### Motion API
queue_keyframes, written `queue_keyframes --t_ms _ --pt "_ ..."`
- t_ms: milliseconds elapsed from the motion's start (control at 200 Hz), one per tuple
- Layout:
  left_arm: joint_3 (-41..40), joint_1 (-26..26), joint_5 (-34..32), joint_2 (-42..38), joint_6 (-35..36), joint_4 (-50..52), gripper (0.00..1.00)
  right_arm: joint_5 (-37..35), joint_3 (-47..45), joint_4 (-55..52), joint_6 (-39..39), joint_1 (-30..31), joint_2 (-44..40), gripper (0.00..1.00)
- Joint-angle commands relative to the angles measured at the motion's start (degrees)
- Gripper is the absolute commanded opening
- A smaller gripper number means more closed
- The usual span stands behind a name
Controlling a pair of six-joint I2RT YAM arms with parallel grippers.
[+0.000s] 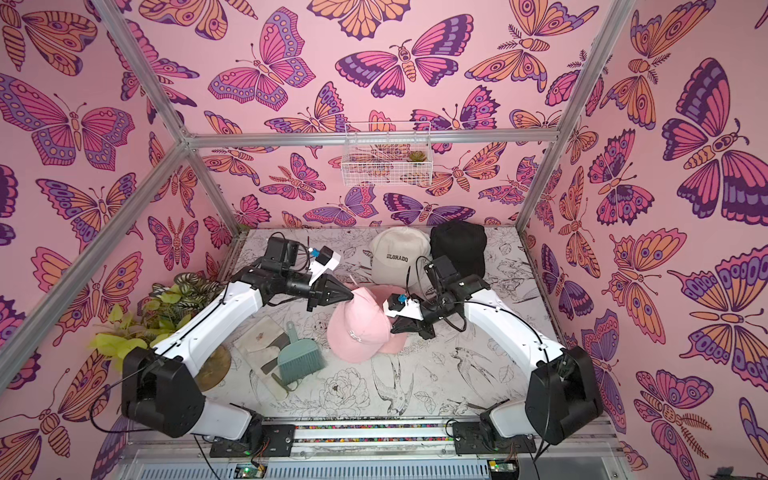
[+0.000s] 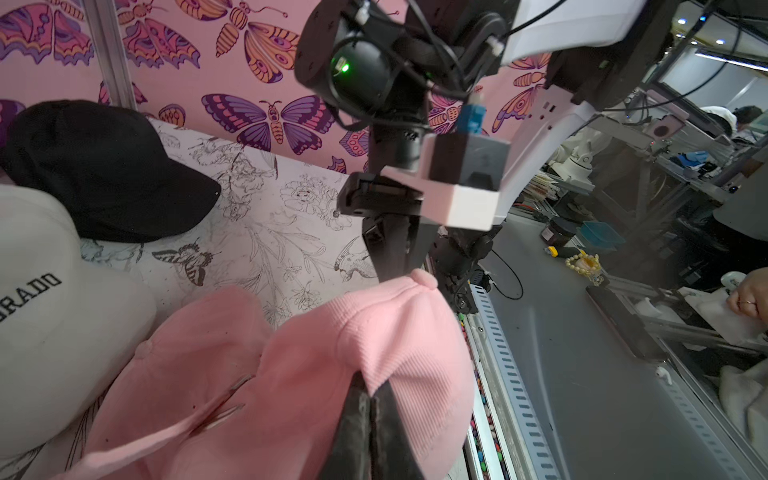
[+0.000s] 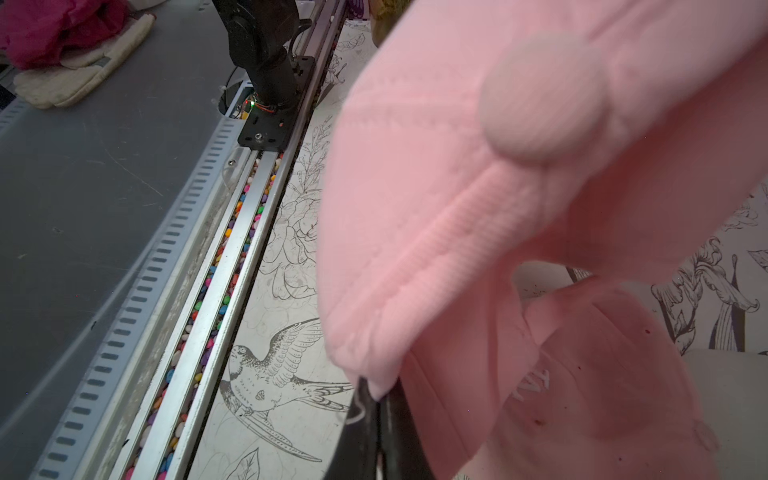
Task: Stack the baseball caps by color
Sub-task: Place the baseball cap on the baseball cap.
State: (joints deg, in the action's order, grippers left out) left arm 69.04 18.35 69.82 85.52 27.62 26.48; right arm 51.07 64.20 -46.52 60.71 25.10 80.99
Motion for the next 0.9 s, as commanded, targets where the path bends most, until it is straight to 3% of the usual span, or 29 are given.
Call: queue_keyframes --t_ms 0,135,285,596,786,891 --pt "-2.4 0.2 -7.3 2.7 -10.9 -9.2 0.00 -0.2 1.7 -4.9 0.0 -3.2 -0.1 0.00" --pt "-2.2 0.4 -10.6 6.5 -15.4 -13.0 0.00 -0.4 4.1 -6.0 -0.6 -7.7 1.2 0.00" --pt "0.9 0.3 -10.8 11.0 -15.4 -12.6 0.00 -0.8 11.1 -16.8 5.7 -9.4 7.1 0.00" --pt "10.8 -0.2 -9.5 17.7 -12.3 -3.5 0.00 2.6 24.0 -32.3 17.3 -12.3 19.9 0.00" --pt "12.5 -0.3 -8.9 20.5 -11.7 -1.4 0.00 2.9 29.3 -33.8 16.9 -14.1 26.8 0.00" --pt "12.6 -0.4 -9.1 22.3 -11.7 -0.5 0.00 2.5 31.1 -30.8 11.3 -15.1 30.1 0.00"
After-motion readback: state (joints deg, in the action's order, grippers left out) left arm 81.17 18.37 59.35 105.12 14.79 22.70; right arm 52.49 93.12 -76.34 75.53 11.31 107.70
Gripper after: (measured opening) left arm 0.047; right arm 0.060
